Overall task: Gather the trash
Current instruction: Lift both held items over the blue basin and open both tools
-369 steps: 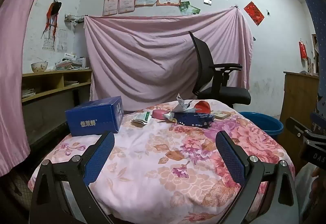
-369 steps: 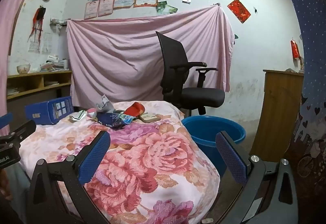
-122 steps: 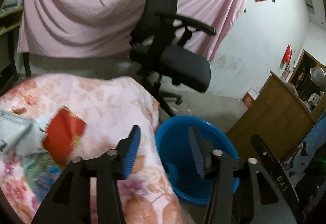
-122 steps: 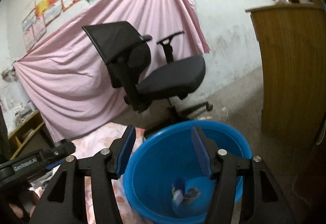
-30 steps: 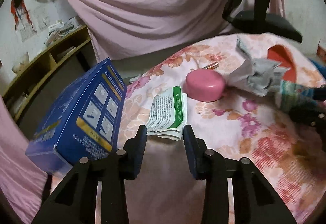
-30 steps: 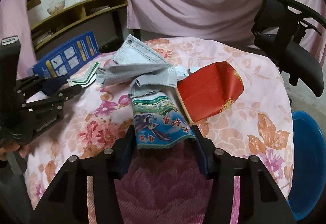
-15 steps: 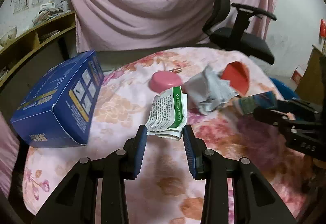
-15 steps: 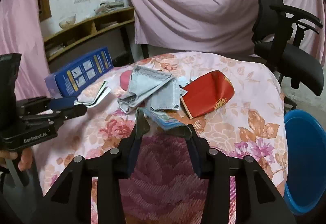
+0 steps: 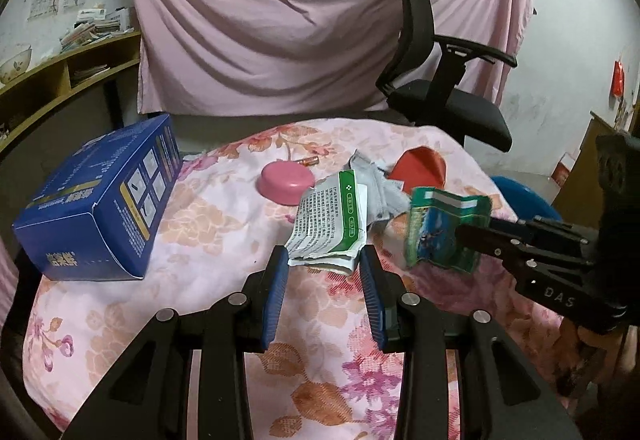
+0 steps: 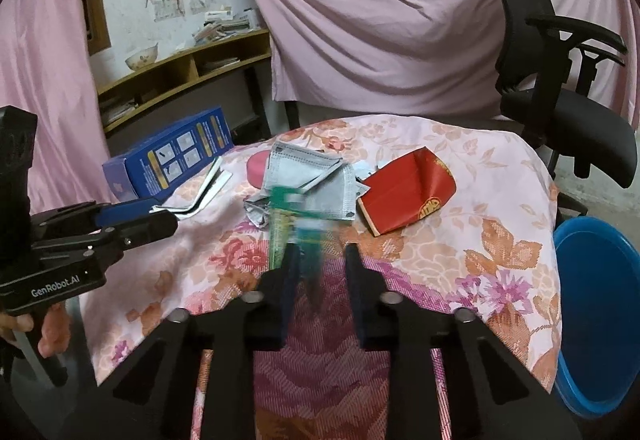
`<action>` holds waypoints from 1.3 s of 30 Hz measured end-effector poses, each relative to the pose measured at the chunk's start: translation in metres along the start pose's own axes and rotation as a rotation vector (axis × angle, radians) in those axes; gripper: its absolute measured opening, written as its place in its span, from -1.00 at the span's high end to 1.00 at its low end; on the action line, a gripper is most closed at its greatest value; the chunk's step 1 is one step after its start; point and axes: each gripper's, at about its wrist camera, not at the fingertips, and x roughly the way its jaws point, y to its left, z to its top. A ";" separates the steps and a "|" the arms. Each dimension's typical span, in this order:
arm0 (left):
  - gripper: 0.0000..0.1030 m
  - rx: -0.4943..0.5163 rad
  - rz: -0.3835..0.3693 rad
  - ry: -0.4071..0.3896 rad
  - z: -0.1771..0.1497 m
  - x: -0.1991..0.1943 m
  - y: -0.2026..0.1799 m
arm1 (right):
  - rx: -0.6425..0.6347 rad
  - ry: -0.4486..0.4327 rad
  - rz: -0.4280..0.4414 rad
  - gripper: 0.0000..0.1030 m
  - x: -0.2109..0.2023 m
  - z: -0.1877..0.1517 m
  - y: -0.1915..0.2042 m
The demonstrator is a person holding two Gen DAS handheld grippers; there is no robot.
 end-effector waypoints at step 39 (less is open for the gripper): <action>0.38 -0.151 -0.024 -0.009 -0.002 0.004 0.006 | 0.082 -0.036 -0.048 0.52 -0.015 -0.002 -0.019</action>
